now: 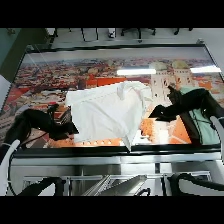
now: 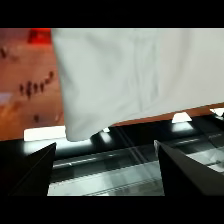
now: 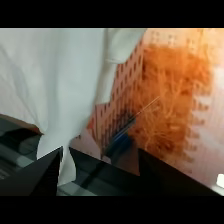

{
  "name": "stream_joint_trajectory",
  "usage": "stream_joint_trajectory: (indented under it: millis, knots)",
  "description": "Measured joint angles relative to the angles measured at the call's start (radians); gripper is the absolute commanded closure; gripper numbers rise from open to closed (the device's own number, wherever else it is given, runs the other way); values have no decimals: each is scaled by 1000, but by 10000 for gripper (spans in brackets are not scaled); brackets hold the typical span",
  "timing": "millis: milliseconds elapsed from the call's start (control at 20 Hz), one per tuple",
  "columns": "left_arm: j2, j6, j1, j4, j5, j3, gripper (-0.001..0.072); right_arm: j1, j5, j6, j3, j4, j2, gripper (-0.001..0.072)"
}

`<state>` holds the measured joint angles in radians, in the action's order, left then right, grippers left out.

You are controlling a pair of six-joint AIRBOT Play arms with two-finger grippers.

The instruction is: Fold the shirts.

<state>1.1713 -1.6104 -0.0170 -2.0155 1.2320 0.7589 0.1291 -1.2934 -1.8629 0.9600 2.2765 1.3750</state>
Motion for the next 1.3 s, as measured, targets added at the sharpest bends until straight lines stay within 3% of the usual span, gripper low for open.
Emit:
stream_joint_trajectory:
  millis: [150, 250, 350, 450, 600, 700, 750, 800, 950, 1100, 1300]
  knots:
    - [-31, 26, 49, -2, -129, -116, 21, -31, 106, -36, -127, 55, -20, 189]
    - [-19, 40, 76, -5, -193, -143, 22, -71, 170, -46, -167, 79, -24, 335]
    - [16, 51, 95, -9, -229, -136, 64, -118, 227, -50, -187, 94, -19, 344]
    - [72, 57, 105, -15, -256, -106, 345, -164, 280, -45, -197, 105, -1, 344]
    - [156, 58, 113, -14, -268, -49, 695, -223, 348, -33, -201, 129, 46, 345]
    - [196, 58, 122, -14, -264, -13, 695, -248, 367, -27, -197, 162, 82, 347]
    - [206, 58, 127, -11, -259, 3, 695, -257, 373, -26, -192, 185, 100, 440]
    - [209, 58, 134, -6, -259, 19, 695, -263, 381, -26, -185, 190, 112, 701]
    - [172, 58, 151, 21, -259, 74, 696, -274, 388, -23, -133, 190, 132, 696]
    - [58, 60, 164, 5, -233, 165, 695, -274, 299, -31, -11, 206, 100, 696]
    - [-175, 75, 168, -24, -220, 376, 696, -224, 167, -34, 259, 213, -78, 696]
